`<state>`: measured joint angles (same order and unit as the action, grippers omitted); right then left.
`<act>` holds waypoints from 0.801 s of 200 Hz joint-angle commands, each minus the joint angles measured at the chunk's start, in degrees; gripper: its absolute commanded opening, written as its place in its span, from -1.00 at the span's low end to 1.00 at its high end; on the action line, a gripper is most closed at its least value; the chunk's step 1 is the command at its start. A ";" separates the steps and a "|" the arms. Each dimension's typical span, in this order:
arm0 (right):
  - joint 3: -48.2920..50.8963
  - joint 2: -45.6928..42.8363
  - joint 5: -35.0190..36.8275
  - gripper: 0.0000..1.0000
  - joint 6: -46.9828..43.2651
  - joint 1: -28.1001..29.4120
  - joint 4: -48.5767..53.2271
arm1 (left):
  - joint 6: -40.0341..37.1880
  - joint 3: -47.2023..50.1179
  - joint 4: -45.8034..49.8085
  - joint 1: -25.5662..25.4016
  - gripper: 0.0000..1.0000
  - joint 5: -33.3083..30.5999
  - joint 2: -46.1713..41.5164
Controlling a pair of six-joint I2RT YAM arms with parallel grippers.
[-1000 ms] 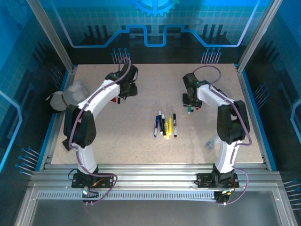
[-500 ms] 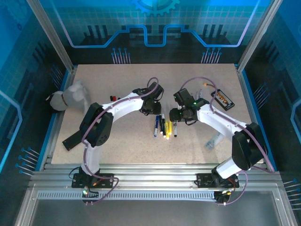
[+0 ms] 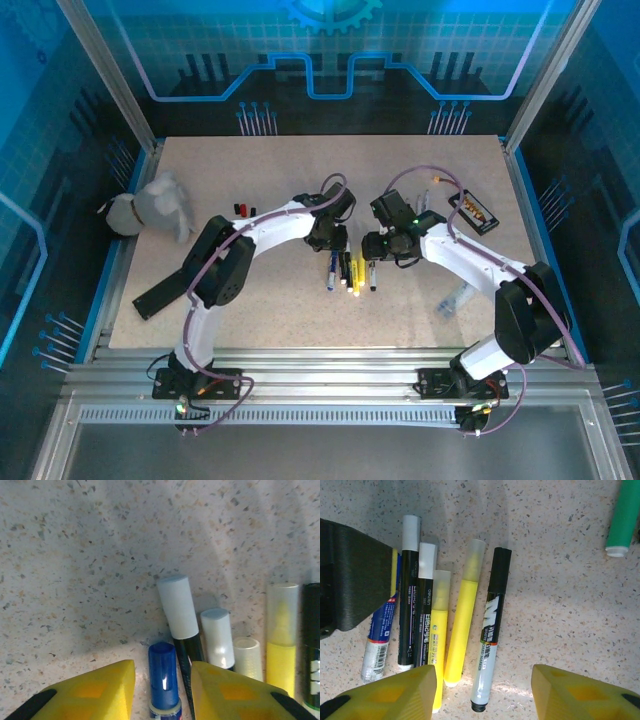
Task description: Open the pen caps
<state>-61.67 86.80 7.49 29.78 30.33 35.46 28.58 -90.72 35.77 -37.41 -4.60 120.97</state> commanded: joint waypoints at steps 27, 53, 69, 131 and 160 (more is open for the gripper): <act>-1.61 0.91 0.70 0.07 0.23 -0.13 0.07 | 0.16 -2.09 2.97 -0.74 -0.30 -0.06 1.79; -1.40 1.22 0.60 0.06 0.19 -0.21 -0.12 | 0.10 -2.83 3.56 -0.74 -0.32 -0.57 3.04; -1.23 1.43 0.52 0.05 0.20 -0.44 -0.22 | -0.01 -3.47 4.26 -0.74 -0.34 -0.83 4.09; -0.84 2.23 -0.09 0.04 0.19 -1.23 -1.07 | 0.22 -4.29 5.75 -0.71 -0.42 -2.23 6.39; -0.49 2.57 -0.86 0.04 0.24 -1.44 -1.69 | 0.26 -4.38 6.15 -0.75 -0.48 -2.96 7.23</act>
<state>-62.08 88.42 7.40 29.78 29.50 34.76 28.56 -94.48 39.20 -37.78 -6.22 125.43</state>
